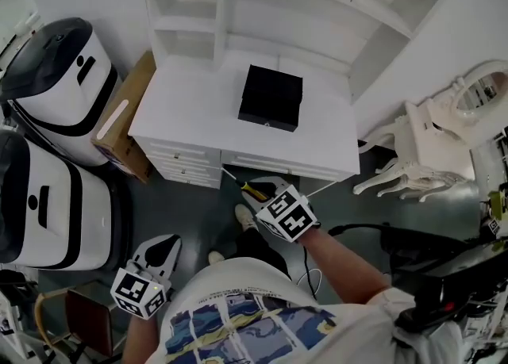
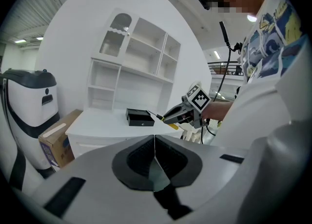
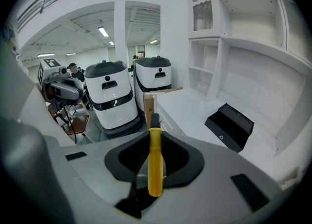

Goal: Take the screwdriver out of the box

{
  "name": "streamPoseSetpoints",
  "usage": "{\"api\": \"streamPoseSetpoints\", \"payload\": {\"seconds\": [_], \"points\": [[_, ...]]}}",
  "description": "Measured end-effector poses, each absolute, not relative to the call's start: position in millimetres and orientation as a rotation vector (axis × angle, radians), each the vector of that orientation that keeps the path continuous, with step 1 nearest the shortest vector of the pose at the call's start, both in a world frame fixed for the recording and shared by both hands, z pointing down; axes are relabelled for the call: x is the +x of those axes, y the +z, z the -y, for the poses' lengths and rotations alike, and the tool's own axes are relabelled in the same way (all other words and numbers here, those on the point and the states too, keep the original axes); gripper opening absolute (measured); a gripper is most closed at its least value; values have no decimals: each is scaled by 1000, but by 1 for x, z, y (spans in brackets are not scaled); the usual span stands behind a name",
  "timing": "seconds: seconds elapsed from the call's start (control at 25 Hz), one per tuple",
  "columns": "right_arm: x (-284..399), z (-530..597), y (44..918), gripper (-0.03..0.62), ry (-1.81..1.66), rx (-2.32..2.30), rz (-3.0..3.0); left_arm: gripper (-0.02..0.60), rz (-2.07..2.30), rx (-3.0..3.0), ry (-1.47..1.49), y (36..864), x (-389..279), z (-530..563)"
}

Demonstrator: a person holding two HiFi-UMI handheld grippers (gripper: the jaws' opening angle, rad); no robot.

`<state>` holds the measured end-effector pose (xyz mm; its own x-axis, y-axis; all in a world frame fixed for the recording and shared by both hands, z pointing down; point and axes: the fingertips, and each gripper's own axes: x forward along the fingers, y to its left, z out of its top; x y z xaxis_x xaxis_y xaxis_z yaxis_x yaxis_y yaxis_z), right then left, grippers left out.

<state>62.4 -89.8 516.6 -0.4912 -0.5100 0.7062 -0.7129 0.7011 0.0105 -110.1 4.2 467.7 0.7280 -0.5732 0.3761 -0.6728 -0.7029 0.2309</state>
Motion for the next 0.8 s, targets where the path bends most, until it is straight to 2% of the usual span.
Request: {"api": "streamPoseSetpoints", "payload": {"seconds": [0.8], "points": [[60,93,517,92,383,927,2202,17,942,2582,385,467,-106,6]]}}
